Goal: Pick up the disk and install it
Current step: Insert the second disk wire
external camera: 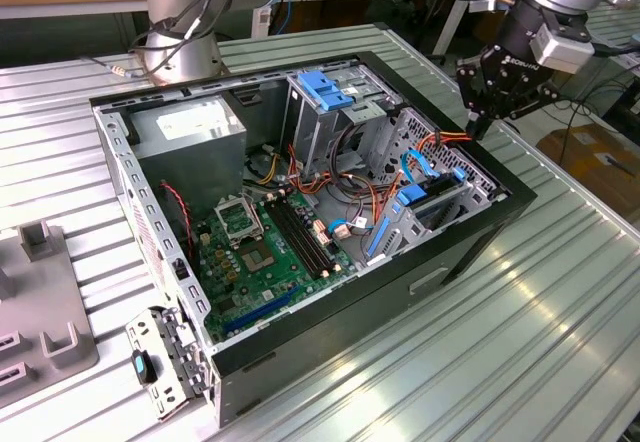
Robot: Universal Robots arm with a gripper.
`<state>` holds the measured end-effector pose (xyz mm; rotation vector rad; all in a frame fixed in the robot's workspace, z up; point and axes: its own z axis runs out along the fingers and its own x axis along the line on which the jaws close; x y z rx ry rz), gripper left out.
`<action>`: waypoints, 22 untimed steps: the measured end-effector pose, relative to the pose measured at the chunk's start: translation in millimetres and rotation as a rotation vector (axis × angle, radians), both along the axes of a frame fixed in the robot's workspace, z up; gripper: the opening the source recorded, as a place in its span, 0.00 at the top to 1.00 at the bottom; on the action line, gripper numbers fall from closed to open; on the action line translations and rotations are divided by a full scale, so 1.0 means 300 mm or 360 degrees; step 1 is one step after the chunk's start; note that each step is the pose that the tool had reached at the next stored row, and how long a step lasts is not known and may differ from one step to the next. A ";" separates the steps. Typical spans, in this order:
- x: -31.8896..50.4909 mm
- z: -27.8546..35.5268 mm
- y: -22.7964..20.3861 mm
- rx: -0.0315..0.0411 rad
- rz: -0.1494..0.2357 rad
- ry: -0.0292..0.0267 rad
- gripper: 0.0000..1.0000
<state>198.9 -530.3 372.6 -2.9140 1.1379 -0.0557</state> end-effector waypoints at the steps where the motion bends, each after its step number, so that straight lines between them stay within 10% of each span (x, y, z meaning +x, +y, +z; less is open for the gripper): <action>1: -0.001 0.000 0.000 0.0000 -0.0016 0.00000 0.84; 18: -0.020 -0.004 0.000 0.0000 -0.0266 0.00000 0.84; 22: -0.071 -0.005 0.000 0.0000 -0.0266 0.00001 0.84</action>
